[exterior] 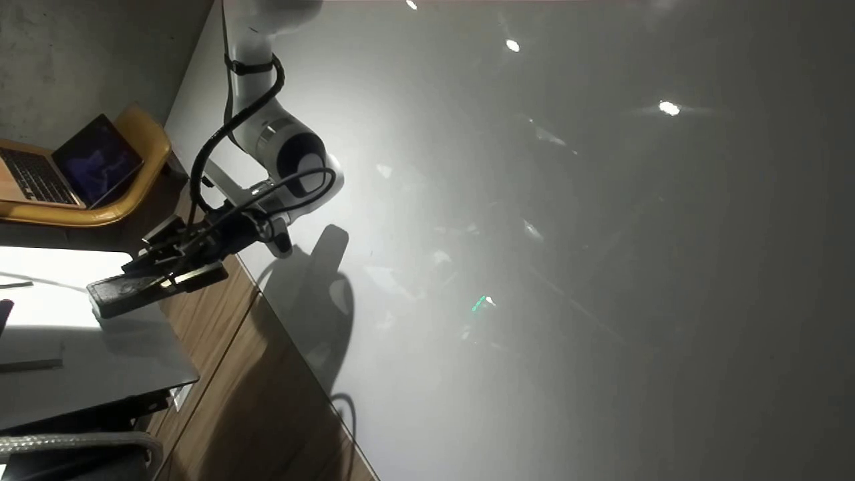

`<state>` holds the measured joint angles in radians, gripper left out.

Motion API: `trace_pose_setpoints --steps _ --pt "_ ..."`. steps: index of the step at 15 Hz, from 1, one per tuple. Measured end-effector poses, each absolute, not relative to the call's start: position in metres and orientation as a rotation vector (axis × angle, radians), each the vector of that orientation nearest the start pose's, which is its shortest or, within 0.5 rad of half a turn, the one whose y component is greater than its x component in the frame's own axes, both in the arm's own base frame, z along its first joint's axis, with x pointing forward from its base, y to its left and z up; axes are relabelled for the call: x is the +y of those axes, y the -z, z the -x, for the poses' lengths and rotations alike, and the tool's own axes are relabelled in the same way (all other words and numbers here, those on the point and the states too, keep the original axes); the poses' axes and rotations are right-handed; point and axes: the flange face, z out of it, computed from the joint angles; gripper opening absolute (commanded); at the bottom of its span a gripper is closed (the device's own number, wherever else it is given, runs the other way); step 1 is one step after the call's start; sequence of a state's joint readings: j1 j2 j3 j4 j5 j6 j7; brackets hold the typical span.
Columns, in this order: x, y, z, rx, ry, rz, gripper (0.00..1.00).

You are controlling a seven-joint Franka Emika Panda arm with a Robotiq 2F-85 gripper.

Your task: Use the duster to clean the board

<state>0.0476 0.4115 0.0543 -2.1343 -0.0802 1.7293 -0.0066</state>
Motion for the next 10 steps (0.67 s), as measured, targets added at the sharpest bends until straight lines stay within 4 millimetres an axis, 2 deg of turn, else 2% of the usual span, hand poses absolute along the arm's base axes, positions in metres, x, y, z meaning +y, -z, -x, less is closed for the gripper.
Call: trace_pose_setpoints --steps 3,6,10 --pt "0.042 -0.175 -0.468 -0.239 -1.286 2.947 0.28" --pt "0.042 -0.171 -0.469 -0.239 -1.293 2.943 0.35" --pt "0.043 -0.166 -0.471 -0.239 -1.299 2.94 0.34"
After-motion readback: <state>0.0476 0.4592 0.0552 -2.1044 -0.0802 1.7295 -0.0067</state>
